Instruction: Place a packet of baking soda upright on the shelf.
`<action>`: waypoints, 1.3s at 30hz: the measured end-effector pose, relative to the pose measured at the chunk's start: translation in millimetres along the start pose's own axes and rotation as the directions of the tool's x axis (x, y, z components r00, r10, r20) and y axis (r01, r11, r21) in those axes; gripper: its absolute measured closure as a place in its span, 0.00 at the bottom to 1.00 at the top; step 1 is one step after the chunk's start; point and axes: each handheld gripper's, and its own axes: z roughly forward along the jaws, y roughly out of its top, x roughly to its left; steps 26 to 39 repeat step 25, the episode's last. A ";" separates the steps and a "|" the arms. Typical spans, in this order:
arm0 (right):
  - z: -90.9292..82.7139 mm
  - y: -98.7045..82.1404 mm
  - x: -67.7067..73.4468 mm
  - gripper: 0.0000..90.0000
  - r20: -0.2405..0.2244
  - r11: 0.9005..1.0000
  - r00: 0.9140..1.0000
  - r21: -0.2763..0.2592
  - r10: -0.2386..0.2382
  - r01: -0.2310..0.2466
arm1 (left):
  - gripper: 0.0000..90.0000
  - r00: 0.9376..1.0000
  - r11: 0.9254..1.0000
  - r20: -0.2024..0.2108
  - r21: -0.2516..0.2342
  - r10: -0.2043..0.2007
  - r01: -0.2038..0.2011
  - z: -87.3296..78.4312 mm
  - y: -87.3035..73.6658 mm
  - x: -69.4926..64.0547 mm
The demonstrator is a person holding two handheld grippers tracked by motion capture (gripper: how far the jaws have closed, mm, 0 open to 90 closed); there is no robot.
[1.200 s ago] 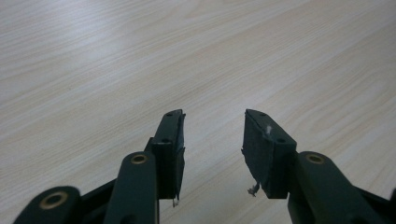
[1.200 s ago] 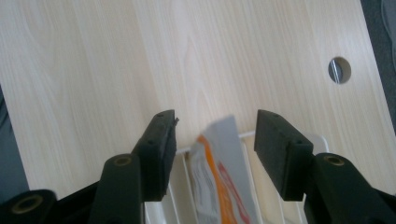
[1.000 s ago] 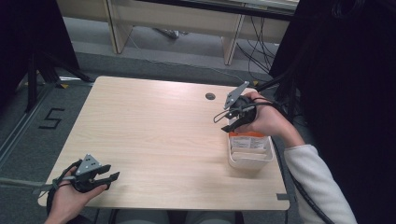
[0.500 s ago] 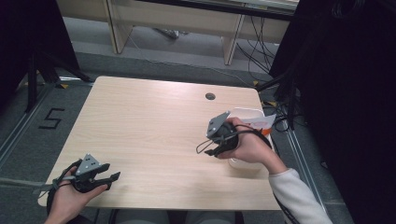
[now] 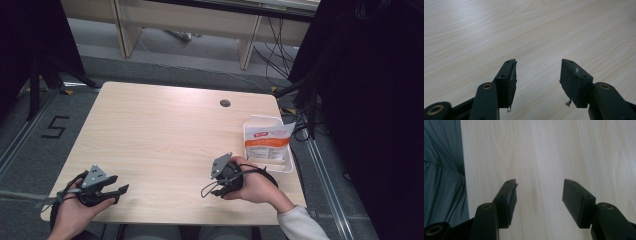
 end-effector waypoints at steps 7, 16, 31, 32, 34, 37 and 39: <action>11.7 -13.1 10.7 0.53 0.030 0.997 0.999 -0.080 0.017 -0.014 | 0.51 0.998 0.997 0.016 0.033 0.068 -0.068 -2.8 1.0 4.1; 23.1 -27.1 28.2 0.54 -0.014 0.994 0.998 -0.095 0.055 -0.056 | 0.49 0.999 1.000 0.034 -0.004 0.030 -0.030 0.1 0.8 -1.3; 21.5 -45.8 39.4 0.53 -0.019 0.989 0.996 -0.119 0.091 -0.093 | 0.49 0.999 0.999 0.030 -0.006 0.035 -0.034 0.6 1.7 -1.9; 21.5 -45.8 39.4 0.53 -0.019 0.989 0.996 -0.119 0.091 -0.093 | 0.49 0.999 0.999 0.030 -0.006 0.035 -0.034 0.6 1.7 -1.9; 21.5 -45.8 39.4 0.53 -0.019 0.989 0.996 -0.119 0.091 -0.093 | 0.49 0.999 0.999 0.030 -0.006 0.035 -0.034 0.6 1.7 -1.9; 21.5 -45.8 39.4 0.53 -0.019 0.989 0.996 -0.119 0.091 -0.093 | 0.49 0.999 0.999 0.030 -0.006 0.035 -0.034 0.6 1.7 -1.9; 21.5 -45.8 39.4 0.53 -0.019 0.989 0.996 -0.119 0.091 -0.093 | 0.49 0.999 0.999 0.030 -0.006 0.035 -0.034 0.6 1.7 -1.9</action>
